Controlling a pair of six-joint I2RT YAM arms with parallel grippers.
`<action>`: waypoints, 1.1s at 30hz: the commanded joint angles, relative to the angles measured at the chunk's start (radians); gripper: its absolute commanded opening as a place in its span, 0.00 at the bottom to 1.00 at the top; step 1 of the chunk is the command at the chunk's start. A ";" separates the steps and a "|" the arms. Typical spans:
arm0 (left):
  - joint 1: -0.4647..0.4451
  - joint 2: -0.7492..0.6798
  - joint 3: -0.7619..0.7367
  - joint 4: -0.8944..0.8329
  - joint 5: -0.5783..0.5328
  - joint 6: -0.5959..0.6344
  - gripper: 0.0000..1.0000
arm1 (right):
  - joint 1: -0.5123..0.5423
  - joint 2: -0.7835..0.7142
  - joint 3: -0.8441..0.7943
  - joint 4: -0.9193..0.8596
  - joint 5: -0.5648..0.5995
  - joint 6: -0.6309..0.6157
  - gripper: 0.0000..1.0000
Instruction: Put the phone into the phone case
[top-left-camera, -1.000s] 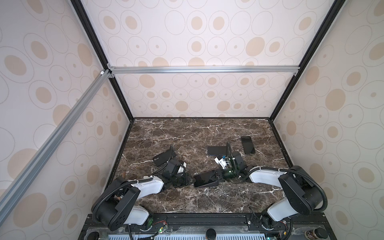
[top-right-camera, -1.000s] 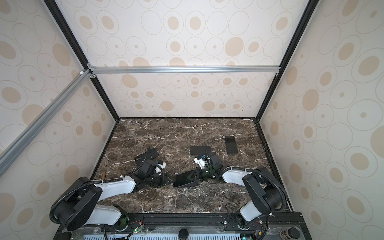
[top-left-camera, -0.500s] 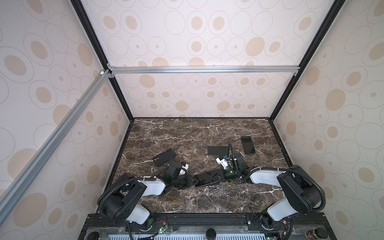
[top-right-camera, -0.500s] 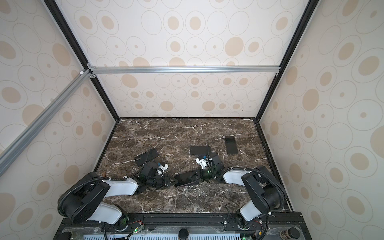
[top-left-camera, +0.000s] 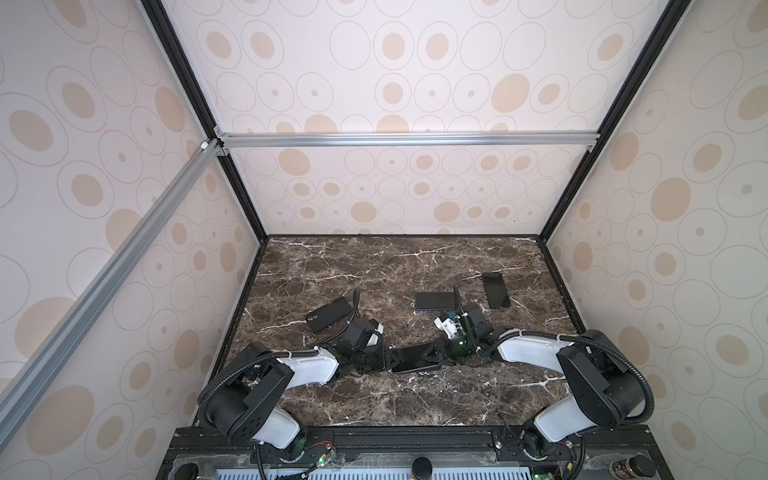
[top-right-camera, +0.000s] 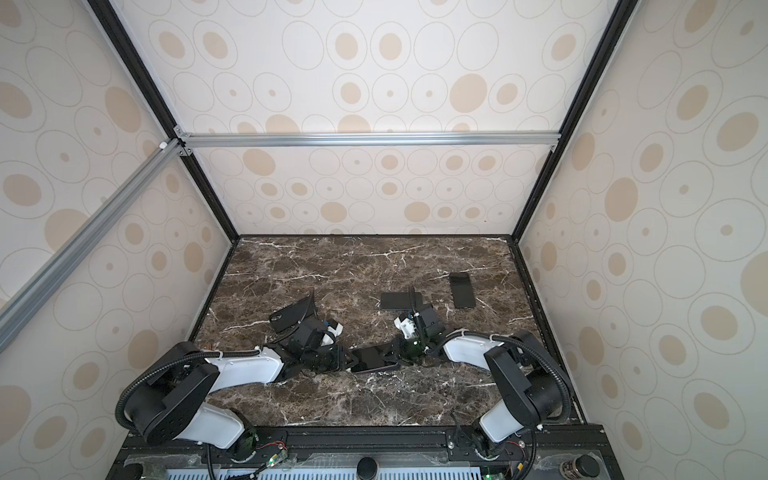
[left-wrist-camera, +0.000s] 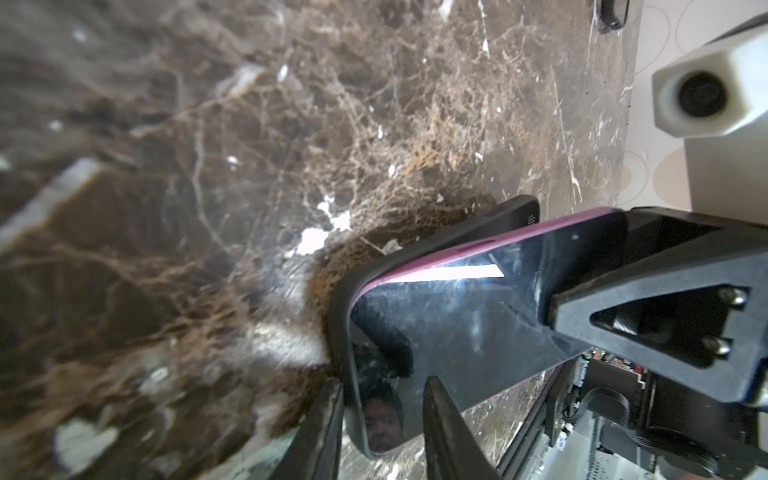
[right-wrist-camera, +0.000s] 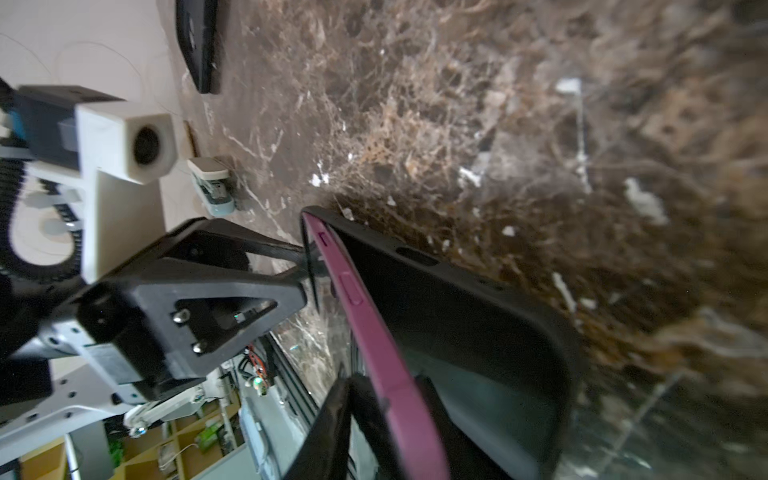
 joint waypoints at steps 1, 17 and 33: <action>-0.007 0.079 -0.049 -0.232 -0.168 0.063 0.34 | 0.010 -0.009 0.016 -0.220 0.122 -0.020 0.37; -0.010 0.052 -0.039 -0.196 -0.092 0.053 0.34 | 0.011 -0.090 0.194 -0.574 0.229 -0.133 0.50; -0.012 0.054 -0.025 -0.215 -0.009 0.072 0.31 | 0.012 -0.037 0.097 -0.443 0.153 -0.111 0.33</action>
